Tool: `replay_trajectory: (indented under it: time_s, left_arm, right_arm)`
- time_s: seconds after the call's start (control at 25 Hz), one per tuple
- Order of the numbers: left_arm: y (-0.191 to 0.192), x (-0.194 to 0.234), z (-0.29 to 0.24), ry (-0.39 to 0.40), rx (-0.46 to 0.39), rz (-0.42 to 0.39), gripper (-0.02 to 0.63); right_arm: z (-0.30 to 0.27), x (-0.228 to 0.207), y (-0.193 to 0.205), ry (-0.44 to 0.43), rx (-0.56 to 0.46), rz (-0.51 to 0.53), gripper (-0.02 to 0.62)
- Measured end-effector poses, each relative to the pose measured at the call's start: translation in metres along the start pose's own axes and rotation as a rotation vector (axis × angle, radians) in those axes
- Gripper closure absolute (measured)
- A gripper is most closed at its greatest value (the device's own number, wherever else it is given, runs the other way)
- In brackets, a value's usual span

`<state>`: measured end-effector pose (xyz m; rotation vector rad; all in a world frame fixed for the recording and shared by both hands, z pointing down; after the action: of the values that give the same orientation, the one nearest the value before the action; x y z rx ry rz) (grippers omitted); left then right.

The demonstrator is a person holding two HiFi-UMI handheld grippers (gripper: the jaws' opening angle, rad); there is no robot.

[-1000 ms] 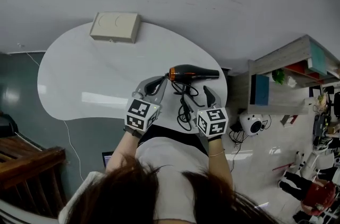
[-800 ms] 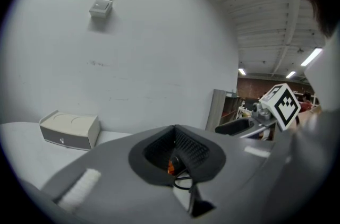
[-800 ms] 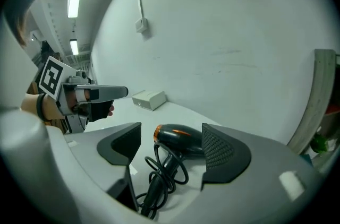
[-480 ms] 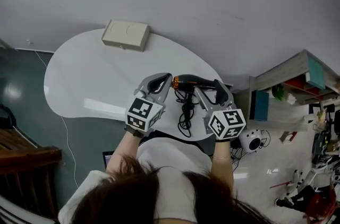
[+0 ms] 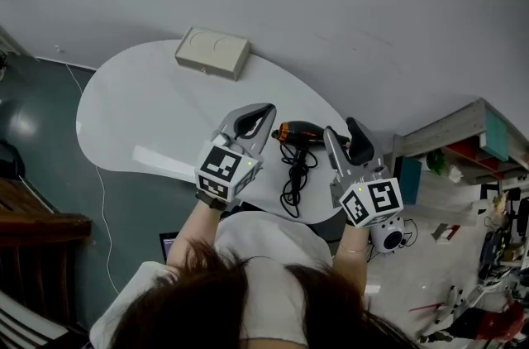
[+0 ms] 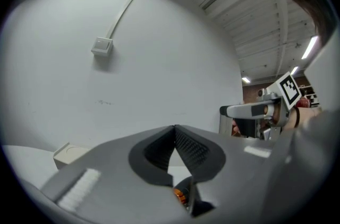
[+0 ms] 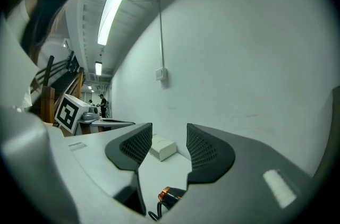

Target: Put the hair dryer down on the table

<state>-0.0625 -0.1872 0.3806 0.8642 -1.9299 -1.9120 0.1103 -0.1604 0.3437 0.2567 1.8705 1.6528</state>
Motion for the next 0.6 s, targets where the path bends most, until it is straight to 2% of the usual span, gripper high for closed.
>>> replay_trajectory:
  time_s: [0.04,0.16,0.28,0.6]
  left_arm:
    - [-0.003,0.001,0.001,-0.004,-0.003,-0.004,0.549]
    - [-0.007,0.003,0.005,-0.008,-0.012,-0.006,0.549]
    - [-0.004,0.006,0.008,-0.013,-0.006,0.001,0.549]
    - [0.003,0.018,0.007,-0.037,0.004,0.018,0.549]
  right_arm:
    - [-0.001,0.002,-0.001,-0.004,0.0,0.007,0.406]
    - [-0.005,0.003,-0.002,0.002,0.019,0.012,0.52]
    - [-0.007,0.004,-0.002,-0.001,0.022,0.008,0.576]
    - [-0.01,-0.003,-0.003,-0.006,0.018,0.005,0.593]
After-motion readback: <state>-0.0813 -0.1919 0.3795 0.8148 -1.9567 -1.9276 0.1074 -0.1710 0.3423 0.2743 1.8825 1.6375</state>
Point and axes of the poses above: the fingertips, and each gripper's own axes: z backward along the fingers, x to its left, y out of its underside, the point moved 3 cm from there along z, backward along the fingers, and after that the axes turned 14 degrees about -z, right-handed, at the moved point
